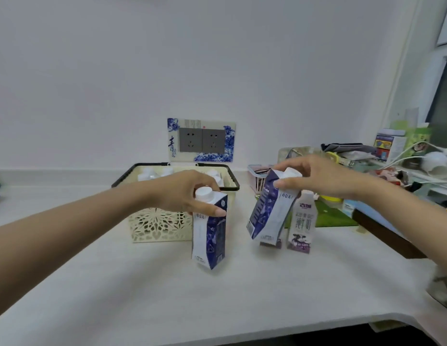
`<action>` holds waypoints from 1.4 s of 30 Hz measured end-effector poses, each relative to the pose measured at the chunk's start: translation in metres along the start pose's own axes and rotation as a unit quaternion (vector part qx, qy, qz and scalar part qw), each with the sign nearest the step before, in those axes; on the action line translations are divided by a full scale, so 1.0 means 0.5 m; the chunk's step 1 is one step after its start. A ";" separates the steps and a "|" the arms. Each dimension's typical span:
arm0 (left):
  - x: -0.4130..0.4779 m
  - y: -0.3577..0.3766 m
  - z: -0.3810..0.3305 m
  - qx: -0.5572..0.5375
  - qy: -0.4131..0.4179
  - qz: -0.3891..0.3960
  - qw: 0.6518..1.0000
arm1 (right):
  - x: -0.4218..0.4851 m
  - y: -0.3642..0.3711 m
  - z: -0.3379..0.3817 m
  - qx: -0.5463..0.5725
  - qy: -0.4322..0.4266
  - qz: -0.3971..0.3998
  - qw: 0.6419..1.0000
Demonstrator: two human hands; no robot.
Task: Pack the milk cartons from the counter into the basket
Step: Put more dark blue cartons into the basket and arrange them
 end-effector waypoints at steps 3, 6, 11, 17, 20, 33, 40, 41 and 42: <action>-0.037 0.000 0.049 0.013 -0.043 0.017 0.999 | 0.042 -0.021 0.067 0.036 -0.054 -0.035 0.997; -0.054 0.013 0.085 0.030 -0.063 0.033 0.997 | 0.083 -0.036 0.122 0.042 -0.084 -0.076 0.993; -0.058 0.017 0.113 0.001 -0.055 0.038 0.998 | 0.156 -0.046 0.154 0.058 -0.119 -0.123 0.984; -0.037 -0.067 0.103 -0.091 -0.040 0.008 0.995 | 0.228 -0.049 0.123 0.040 -0.103 -0.121 0.987; -0.027 -0.131 0.127 -0.140 -0.043 -0.073 0.987 | 0.260 -0.044 0.098 0.048 -0.088 -0.107 0.989; 0.069 -0.070 0.218 -0.157 -0.066 -0.074 0.983 | 0.362 0.021 0.047 0.015 -0.052 0.016 0.998; 0.071 -0.070 0.224 -0.181 -0.060 -0.085 0.978 | 0.304 0.076 0.046 -0.043 -0.093 -0.048 0.994; 0.071 -0.069 0.224 -0.179 -0.062 -0.082 0.978 | 0.296 0.090 0.031 -0.045 -0.089 -0.047 0.994; 0.071 -0.069 0.224 -0.177 -0.064 -0.081 0.979 | 0.290 0.103 0.017 -0.041 -0.086 -0.049 0.994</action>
Point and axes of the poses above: each hand's wrist, its own x-axis towards the middle knuckle, its own y-axis out of the palm, z = x × y, the point moved 7 cm from there along x, towards the middle knuckle, and after that the axes turned 9 degrees about z, right-handed, at the moved point
